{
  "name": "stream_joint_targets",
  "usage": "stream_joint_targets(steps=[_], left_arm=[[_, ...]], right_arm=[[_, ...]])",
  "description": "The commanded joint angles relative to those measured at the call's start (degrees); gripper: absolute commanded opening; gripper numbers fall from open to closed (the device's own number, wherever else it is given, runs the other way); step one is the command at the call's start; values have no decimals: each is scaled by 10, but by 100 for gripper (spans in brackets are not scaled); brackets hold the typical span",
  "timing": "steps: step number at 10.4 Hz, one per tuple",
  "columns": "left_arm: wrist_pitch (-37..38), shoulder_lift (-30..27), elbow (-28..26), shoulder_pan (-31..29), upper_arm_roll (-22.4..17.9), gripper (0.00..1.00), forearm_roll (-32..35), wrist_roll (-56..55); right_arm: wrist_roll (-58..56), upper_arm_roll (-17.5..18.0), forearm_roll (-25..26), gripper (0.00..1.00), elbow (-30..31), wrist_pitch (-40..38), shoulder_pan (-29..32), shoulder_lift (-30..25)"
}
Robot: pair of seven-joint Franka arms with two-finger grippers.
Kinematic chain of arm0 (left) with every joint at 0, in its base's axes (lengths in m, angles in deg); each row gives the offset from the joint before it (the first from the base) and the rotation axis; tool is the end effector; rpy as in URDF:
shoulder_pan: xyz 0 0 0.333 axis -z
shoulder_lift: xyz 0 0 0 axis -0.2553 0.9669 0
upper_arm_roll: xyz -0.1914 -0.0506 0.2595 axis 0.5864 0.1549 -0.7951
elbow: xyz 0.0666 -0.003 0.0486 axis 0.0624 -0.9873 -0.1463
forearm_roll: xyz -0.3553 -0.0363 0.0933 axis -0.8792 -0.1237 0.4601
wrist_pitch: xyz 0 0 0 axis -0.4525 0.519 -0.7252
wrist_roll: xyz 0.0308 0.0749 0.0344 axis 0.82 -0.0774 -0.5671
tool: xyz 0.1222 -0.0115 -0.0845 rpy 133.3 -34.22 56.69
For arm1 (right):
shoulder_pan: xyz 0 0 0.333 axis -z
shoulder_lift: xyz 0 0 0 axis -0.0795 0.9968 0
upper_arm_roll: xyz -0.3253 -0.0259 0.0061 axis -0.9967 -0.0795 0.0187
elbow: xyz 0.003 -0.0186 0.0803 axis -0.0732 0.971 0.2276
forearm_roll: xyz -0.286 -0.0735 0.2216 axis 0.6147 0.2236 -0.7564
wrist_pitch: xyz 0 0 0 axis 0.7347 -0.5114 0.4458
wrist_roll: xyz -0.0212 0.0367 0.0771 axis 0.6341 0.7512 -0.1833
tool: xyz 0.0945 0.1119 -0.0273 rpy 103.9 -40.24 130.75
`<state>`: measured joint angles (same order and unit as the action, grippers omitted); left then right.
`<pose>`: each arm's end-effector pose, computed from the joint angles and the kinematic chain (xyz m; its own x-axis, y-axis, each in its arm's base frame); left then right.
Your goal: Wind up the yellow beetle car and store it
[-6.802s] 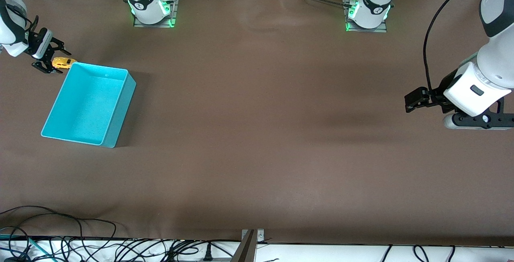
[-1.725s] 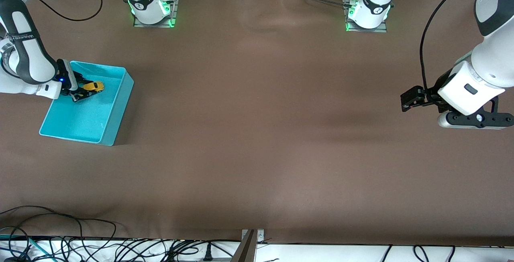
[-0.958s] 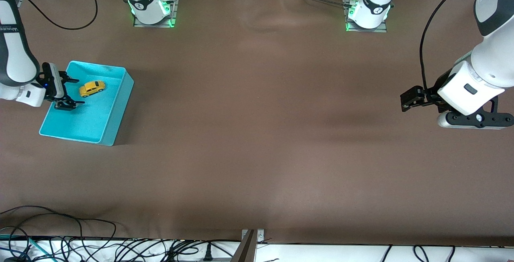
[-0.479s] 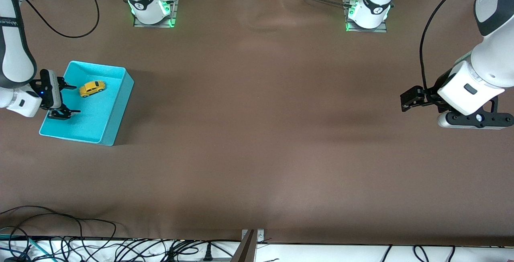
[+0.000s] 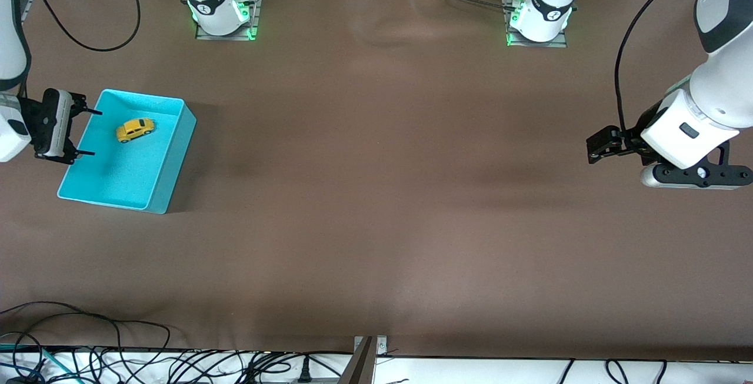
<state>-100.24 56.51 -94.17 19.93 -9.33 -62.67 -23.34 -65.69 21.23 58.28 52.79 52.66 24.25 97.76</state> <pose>0.6198 -0.0934 0.5622 0.9998 -0.0148 -0.0135 -0.0149 -0.9999 -0.0031 0.5396 -0.1018 0.4244 0.2723 0.9576 0.0941 0.9422 -0.2455 -0.2278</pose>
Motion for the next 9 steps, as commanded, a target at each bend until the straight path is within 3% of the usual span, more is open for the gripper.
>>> stream_joint_targets(steps=[1,3,7,9], left_arm=[[9,4,15,3,-1,100,4,9],[9,4,15,3,-1,100,4,10],[9,4,15,3,-1,100,4,10],[9,3,15,3,-1,100,4,10]], right_arm=[[182,-4,15,100,9,-6,-37,-47],[298,-8,19,100,0,-9,-65,-59],[589,-74,-4,100,-41,-24,-154,-61],[679,-76,-1,100,-74,-26,-156,-55]])
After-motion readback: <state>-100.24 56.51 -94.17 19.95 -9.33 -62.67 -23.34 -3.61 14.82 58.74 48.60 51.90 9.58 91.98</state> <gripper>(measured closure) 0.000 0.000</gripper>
